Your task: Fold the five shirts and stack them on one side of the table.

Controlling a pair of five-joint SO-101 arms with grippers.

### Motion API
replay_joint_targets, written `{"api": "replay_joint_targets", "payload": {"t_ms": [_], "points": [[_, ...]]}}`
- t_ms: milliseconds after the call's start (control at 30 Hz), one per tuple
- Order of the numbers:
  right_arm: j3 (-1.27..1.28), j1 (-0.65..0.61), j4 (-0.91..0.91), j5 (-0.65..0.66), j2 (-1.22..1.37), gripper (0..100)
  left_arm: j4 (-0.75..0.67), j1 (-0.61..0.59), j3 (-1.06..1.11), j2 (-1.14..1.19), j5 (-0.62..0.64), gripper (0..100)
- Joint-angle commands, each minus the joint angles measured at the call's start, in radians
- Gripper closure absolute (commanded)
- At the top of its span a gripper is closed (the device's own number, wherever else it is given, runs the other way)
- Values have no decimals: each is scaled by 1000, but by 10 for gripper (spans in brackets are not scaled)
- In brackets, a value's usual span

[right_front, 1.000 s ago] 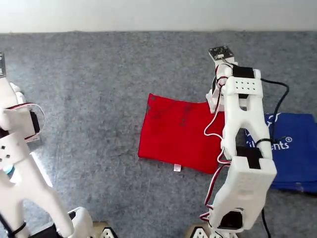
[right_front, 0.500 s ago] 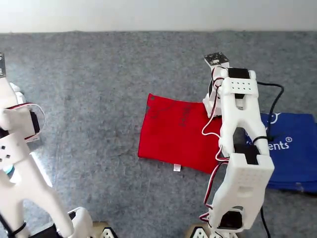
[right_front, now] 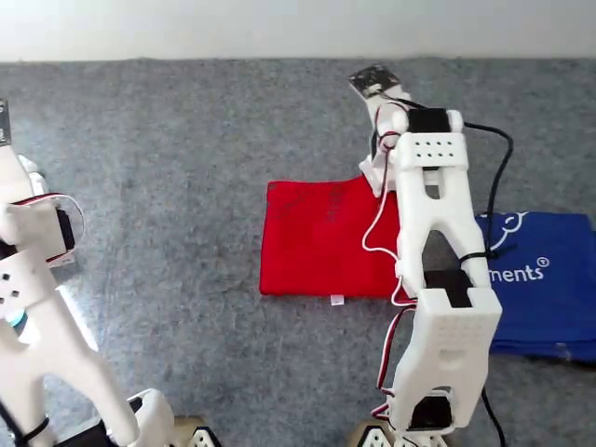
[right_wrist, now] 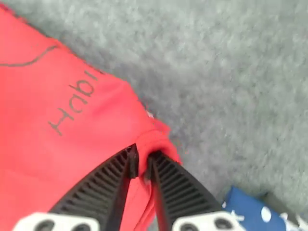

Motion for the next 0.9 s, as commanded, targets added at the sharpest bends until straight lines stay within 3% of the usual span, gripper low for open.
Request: {"api": "replay_joint_targets", "payload": {"t_ms": [0, 167, 267, 367, 500, 633, 833, 867], "points": [[-44, -1, -73, 23, 8, 988, 9, -3, -4, -26, -8, 987], [-44, -5, -131, 49, 47, 983, 11, -3, -4, -26, -8, 987], [-89, -12, -77, 46, 47, 969, 11, -3, -4, -26, -8, 987], [-169, -15, 64, 34, 47, 846, 11, -3, -4, -26, -8, 987], [-322, -16, 254, -110, 47, 727, 11, -3, 8, -26, -8, 987], [-443, -59, 404, -147, 56, 780, 11, -3, 41, -26, -8, 987], [-443, -74, 349, -140, 96, 994, 11, -3, 53, -28, -8, 987], [-443, -68, 332, -129, 120, 989, 11, -5, 53, -28, -8, 987]]}}
